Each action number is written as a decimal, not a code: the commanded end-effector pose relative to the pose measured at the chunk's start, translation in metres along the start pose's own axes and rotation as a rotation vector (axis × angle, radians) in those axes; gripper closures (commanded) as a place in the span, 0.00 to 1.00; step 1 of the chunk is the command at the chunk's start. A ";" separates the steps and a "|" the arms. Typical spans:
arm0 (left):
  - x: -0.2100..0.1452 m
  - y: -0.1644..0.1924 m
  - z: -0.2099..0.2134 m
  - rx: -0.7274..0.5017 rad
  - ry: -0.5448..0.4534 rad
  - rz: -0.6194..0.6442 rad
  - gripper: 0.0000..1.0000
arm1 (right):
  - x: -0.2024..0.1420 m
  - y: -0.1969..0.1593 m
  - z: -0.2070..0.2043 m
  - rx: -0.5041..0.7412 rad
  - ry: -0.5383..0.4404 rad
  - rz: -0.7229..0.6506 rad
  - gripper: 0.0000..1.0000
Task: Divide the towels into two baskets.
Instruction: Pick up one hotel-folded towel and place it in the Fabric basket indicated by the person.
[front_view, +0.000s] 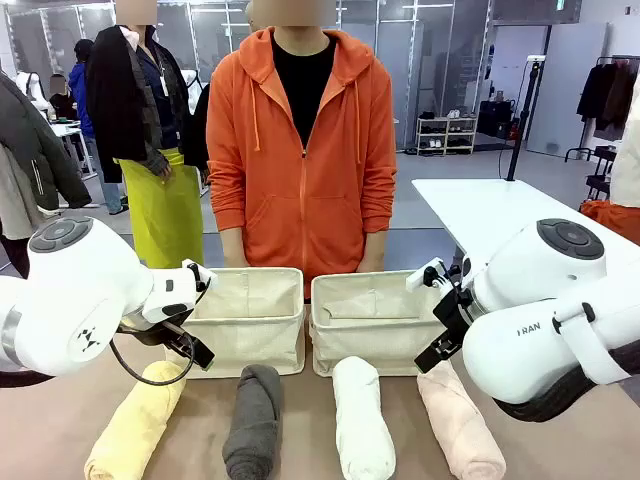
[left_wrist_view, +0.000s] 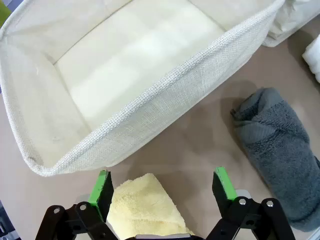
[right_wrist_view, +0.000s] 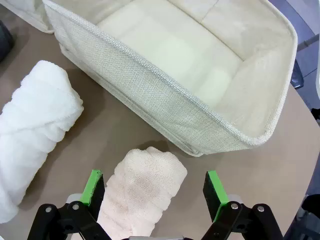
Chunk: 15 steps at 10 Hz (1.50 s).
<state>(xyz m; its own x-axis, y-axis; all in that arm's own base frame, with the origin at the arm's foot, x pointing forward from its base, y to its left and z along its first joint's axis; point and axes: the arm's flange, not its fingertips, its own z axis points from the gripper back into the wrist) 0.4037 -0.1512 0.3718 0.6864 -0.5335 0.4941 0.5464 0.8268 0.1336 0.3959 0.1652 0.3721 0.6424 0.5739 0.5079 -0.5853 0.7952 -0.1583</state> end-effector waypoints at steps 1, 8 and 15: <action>0.000 0.000 0.000 0.000 0.000 0.000 0.00 | 0.000 0.000 0.000 0.000 0.000 0.000 0.00; 0.000 0.000 0.000 0.000 0.000 0.000 0.00 | 0.000 0.000 0.000 0.000 0.000 0.000 0.00; 0.008 0.027 0.055 -0.296 0.002 0.086 0.00 | 0.022 -0.030 0.061 0.158 0.022 -0.033 0.00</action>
<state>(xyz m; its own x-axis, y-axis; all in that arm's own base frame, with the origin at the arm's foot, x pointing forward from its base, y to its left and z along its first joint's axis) 0.3940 -0.1543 0.4066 0.7085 -0.4992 0.4987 0.5874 0.8089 -0.0248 0.3947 0.1572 0.4262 0.6706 0.5467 0.5014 -0.6032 0.7953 -0.0604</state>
